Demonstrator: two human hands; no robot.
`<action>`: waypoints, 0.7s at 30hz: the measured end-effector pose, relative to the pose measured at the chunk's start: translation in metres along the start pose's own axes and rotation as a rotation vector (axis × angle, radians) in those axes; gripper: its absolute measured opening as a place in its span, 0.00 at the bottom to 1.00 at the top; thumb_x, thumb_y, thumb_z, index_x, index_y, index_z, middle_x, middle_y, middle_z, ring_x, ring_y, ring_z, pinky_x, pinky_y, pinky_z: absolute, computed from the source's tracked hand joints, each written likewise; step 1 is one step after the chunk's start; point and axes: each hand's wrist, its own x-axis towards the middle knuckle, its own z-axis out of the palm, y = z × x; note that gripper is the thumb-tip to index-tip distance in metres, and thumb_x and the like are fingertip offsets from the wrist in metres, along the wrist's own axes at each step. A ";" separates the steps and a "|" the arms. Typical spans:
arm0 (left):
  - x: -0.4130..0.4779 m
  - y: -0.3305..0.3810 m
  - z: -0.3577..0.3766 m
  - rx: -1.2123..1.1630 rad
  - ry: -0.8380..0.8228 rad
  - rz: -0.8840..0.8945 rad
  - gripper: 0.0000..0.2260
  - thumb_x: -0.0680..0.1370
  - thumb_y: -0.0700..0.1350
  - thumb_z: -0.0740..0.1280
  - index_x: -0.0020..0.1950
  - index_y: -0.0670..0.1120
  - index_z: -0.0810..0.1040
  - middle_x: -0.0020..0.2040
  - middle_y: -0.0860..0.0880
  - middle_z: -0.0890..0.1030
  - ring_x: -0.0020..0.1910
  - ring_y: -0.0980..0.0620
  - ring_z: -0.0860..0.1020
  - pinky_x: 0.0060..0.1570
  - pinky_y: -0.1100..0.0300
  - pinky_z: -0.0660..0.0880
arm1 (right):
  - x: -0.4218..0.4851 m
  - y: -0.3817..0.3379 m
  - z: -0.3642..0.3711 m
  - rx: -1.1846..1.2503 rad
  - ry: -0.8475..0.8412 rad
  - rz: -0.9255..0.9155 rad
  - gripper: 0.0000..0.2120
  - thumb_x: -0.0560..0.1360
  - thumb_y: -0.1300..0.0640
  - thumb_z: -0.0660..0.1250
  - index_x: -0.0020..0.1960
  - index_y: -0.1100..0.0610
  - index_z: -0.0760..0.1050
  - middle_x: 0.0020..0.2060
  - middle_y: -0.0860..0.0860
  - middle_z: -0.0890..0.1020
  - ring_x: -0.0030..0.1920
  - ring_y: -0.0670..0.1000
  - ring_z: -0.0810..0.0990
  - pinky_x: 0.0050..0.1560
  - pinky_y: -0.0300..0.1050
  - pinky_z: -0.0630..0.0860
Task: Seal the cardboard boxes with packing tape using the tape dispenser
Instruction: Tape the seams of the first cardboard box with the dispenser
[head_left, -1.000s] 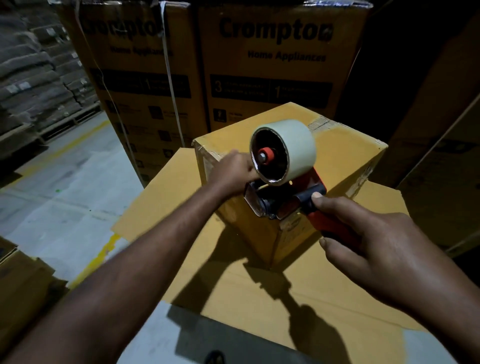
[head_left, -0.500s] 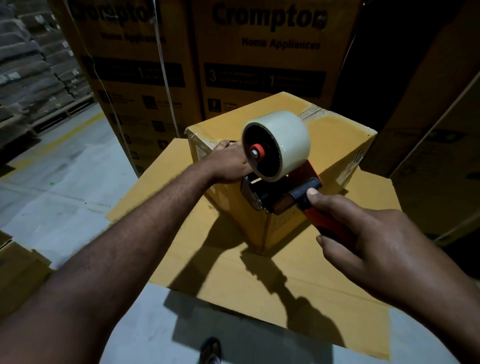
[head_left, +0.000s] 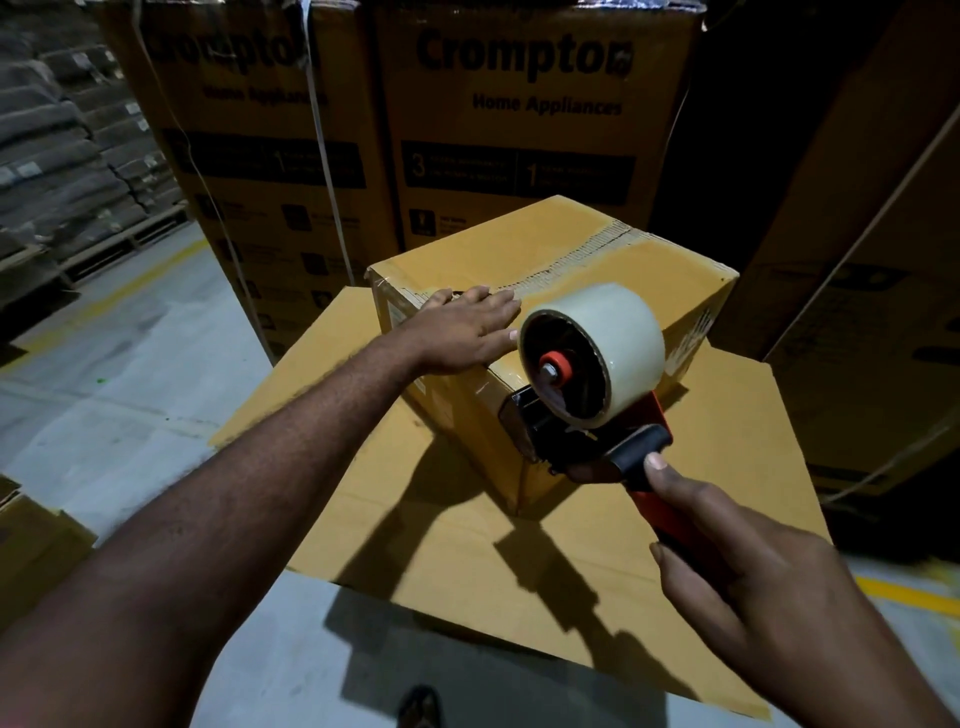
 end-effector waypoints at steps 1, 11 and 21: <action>0.001 0.000 0.000 0.005 -0.002 0.000 0.29 0.84 0.65 0.44 0.83 0.56 0.50 0.83 0.56 0.48 0.81 0.52 0.46 0.77 0.41 0.40 | -0.003 0.001 0.002 0.013 0.022 0.009 0.31 0.70 0.39 0.62 0.73 0.30 0.60 0.44 0.35 0.76 0.38 0.41 0.77 0.37 0.29 0.70; -0.033 0.057 0.001 -0.077 0.052 0.014 0.24 0.86 0.56 0.53 0.81 0.51 0.58 0.82 0.51 0.55 0.81 0.50 0.48 0.77 0.45 0.36 | -0.010 0.016 0.021 0.052 0.146 0.020 0.32 0.71 0.45 0.68 0.73 0.35 0.64 0.51 0.34 0.77 0.43 0.38 0.76 0.42 0.22 0.66; -0.034 0.061 0.004 -0.089 -0.031 0.108 0.22 0.87 0.54 0.49 0.81 0.55 0.57 0.82 0.54 0.53 0.81 0.54 0.46 0.78 0.49 0.37 | -0.016 0.027 0.049 0.171 0.259 -0.017 0.30 0.74 0.51 0.71 0.74 0.40 0.66 0.53 0.35 0.78 0.52 0.40 0.78 0.49 0.25 0.71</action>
